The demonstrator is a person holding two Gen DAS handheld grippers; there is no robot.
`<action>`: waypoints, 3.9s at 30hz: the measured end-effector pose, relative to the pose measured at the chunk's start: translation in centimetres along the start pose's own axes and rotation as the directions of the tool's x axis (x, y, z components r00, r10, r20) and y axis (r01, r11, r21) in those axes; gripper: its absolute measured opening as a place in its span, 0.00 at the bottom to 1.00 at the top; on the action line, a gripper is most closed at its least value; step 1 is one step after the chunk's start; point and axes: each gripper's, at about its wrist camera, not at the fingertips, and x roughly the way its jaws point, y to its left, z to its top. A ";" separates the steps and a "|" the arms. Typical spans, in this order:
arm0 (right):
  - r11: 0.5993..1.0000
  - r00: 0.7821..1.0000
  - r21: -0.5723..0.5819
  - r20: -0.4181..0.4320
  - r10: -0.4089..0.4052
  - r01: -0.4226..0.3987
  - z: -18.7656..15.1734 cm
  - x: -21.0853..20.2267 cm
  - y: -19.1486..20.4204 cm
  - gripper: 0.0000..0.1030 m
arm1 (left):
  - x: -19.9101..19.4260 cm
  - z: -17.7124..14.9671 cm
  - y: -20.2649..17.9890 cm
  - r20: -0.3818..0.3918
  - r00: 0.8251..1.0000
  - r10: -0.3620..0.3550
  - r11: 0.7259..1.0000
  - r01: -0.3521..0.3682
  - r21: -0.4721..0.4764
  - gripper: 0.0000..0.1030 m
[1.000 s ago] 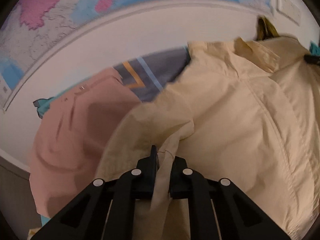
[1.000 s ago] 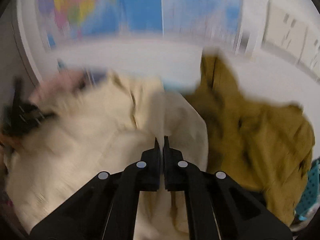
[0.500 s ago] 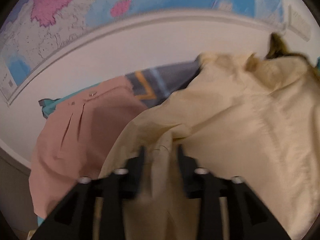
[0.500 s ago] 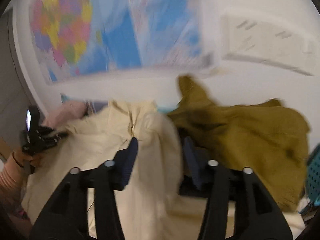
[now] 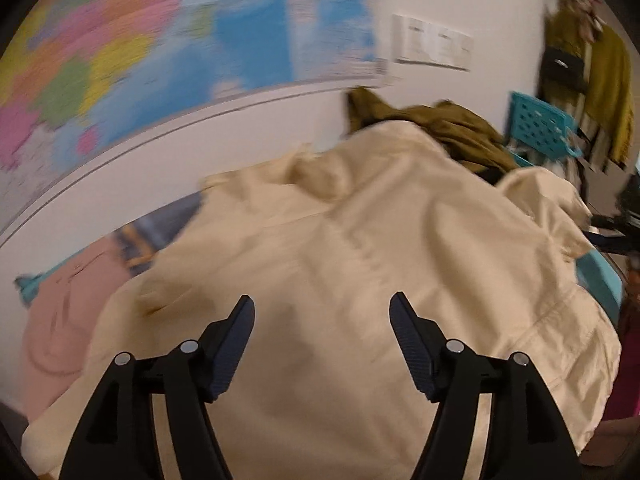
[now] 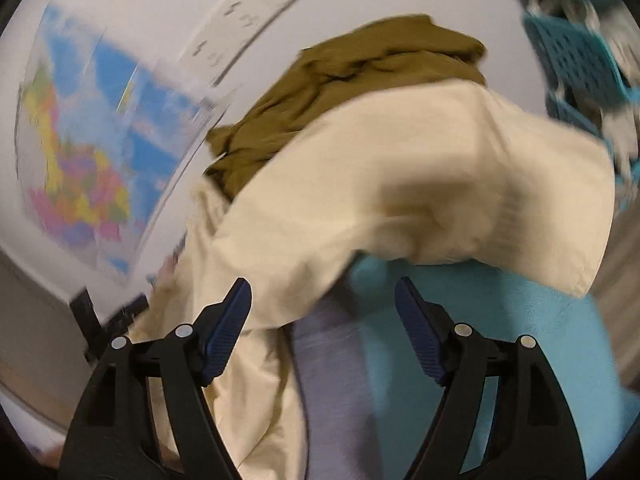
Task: Fold large clothes
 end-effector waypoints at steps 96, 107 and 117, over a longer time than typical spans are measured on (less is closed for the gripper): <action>0.718 0.946 -0.660 0.325 0.010 0.219 -0.2 -2.9 21.6 0.13 | 4.6 5.4 -1.7 -0.030 0.983 -0.181 0.965 0.172 -0.196 0.76; 0.126 0.926 -0.992 -0.060 -0.372 -0.014 -18.7 17.5 27.9 0.53 | -1.0 -2.2 9.0 0.002 0.998 -0.069 0.927 0.064 -0.371 0.77; 0.464 0.952 -0.886 -0.140 -0.272 0.002 -13.3 8.4 23.9 0.81 | -0.9 -5.8 10.5 -0.007 0.992 -0.125 0.919 0.113 -0.379 0.77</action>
